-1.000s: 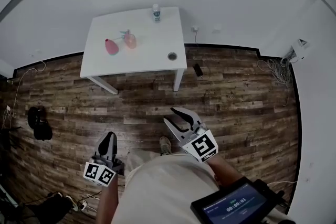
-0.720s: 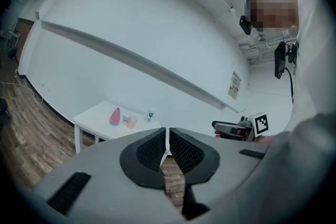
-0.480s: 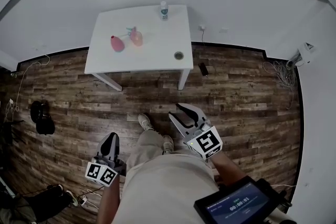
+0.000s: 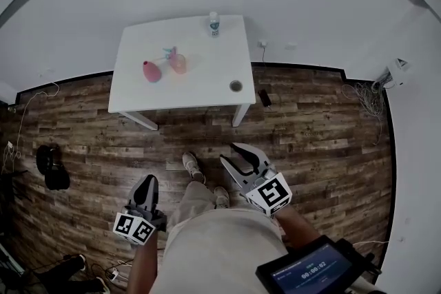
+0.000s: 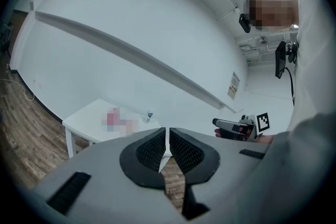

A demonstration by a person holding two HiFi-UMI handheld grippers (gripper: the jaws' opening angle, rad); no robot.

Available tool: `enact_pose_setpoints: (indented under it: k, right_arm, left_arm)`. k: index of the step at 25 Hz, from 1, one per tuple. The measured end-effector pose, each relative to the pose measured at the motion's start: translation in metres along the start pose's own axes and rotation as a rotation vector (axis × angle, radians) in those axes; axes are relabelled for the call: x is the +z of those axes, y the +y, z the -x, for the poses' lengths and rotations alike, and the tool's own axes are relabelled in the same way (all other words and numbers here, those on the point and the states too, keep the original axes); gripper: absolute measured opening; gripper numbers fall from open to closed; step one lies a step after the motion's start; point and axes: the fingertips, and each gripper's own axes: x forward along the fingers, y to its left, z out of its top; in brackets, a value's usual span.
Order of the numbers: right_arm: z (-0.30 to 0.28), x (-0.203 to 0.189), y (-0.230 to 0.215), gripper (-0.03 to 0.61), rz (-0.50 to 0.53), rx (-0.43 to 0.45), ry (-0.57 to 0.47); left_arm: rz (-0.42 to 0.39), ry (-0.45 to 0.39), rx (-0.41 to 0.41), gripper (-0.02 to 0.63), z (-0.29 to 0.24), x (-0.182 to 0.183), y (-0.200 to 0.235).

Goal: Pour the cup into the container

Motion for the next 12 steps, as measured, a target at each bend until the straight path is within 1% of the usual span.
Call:
enact_pose_setpoints:
  k: [5, 9, 12]
  right_arm:
    - [-0.050, 0.008, -0.019, 0.141, -0.009, 0.006, 0.015]
    - [-0.097, 0.020, -0.038, 0.155, 0.010, 0.005, 0.011]
    - [-0.130, 0.029, -0.055, 0.160, 0.010, -0.008, 0.018]
  left_arm:
    - [0.007, 0.010, -0.020, 0.014, -0.039, 0.025, 0.036]
    - [0.026, 0.015, -0.025, 0.014, -0.071, 0.044, 0.075]
    - [0.034, 0.008, -0.040, 0.014, -0.094, 0.066, 0.100]
